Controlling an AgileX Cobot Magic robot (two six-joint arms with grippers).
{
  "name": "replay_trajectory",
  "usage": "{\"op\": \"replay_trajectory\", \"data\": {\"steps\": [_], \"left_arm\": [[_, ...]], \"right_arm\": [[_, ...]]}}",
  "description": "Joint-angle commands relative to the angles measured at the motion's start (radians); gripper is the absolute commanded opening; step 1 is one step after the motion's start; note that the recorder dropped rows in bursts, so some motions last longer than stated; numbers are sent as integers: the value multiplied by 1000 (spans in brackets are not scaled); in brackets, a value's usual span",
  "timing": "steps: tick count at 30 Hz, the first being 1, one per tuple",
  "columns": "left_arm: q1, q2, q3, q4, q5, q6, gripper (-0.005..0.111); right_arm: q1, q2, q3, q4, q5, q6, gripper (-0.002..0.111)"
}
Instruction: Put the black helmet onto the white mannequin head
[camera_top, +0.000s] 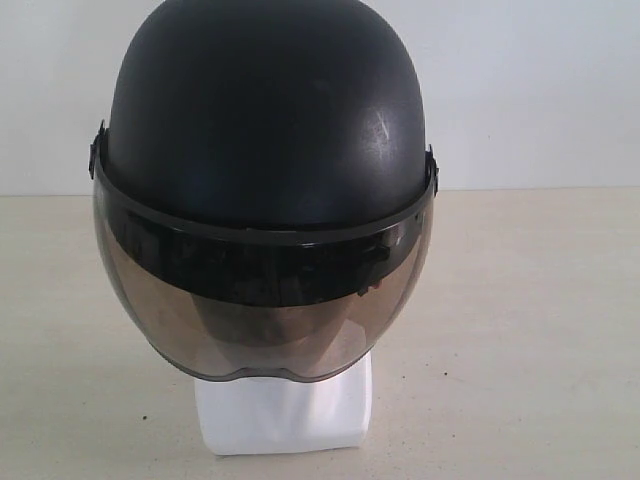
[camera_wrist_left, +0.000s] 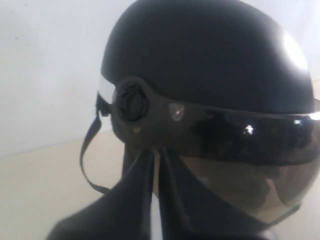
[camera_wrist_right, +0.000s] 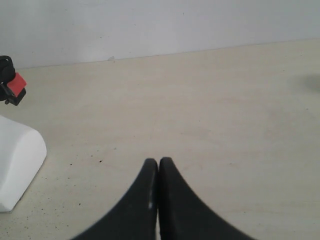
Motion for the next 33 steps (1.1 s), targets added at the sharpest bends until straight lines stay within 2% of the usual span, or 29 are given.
{"op": "replay_trajectory", "data": {"steps": [1,4,7,12,18,26,29,33], "left_arm": [[-10,-7,3,-4,-167,67,4],[-10,-30,9,-24,-323,48,4],[-10,-82,30,-79,-444,-49,4],[-10,-220,107,-64,-444,-226,4],[-10,-362,166,217,-352,-687,4],[-10,-423,171,621,-251,-1170,4],[-8,-424,171,763,-228,-1281,4],[-8,-439,171,928,-194,-1304,4]], "right_arm": [[0,-5,0,1,-5,1,0],[0,-5,0,1,-5,1,0],[0,-5,0,1,-5,1,0],[0,-5,0,1,-5,1,0],[0,-5,0,1,-5,1,0],[0,-5,0,1,-21,1,0],[0,-5,0,1,-21,1,0],[0,-5,0,1,-21,1,0]]}}
